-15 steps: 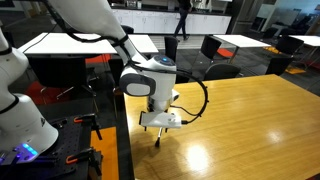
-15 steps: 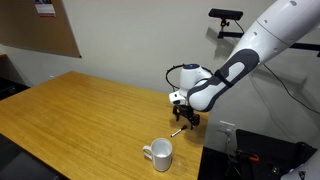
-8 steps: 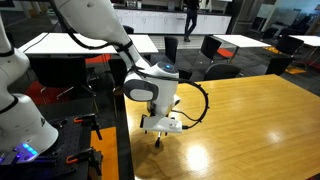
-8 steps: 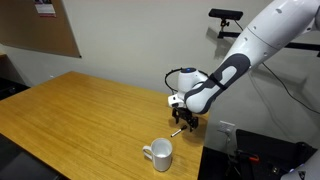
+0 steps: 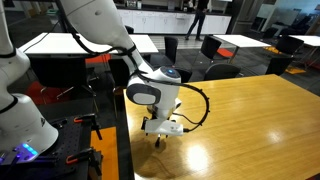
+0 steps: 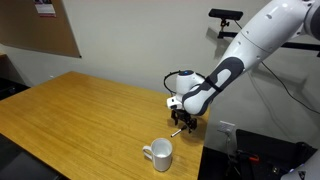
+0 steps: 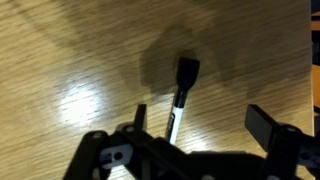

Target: Move the pen to the right

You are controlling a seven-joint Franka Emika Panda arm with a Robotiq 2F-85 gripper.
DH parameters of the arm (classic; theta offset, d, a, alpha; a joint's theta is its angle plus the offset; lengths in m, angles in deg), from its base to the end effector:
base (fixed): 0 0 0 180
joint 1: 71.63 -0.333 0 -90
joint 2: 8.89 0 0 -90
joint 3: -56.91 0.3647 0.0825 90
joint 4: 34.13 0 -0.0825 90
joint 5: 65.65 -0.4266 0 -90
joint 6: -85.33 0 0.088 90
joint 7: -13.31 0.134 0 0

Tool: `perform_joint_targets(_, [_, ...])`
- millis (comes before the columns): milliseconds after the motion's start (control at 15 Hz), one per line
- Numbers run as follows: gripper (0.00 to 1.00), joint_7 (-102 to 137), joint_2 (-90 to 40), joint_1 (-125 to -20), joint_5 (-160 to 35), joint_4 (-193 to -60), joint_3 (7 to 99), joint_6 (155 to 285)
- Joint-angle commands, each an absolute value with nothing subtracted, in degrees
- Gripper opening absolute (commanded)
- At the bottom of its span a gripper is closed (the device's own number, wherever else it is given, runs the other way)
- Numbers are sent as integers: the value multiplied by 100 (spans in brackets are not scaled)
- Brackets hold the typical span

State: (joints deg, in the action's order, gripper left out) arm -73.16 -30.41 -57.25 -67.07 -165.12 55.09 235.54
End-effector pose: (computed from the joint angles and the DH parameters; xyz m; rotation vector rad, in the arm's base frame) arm 0.5406 -0.1581 0.1643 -2.5610 -1.7647 0.0385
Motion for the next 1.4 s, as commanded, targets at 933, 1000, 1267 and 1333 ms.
perform_joint_targets(933, [99,-7135,-3402,-5653,-6574,-16315,5548,24228])
perform_joint_targets(1000, [84,-7134,-3411,-5652,-6574,-16309,5550,24218])
perform_joint_targets(1267, [68,-7131,-3440,-5647,-6577,-16275,5555,24188])
perform_joint_targets(1333, [66,-7125,-3449,-5648,-6577,-16266,5554,24186])
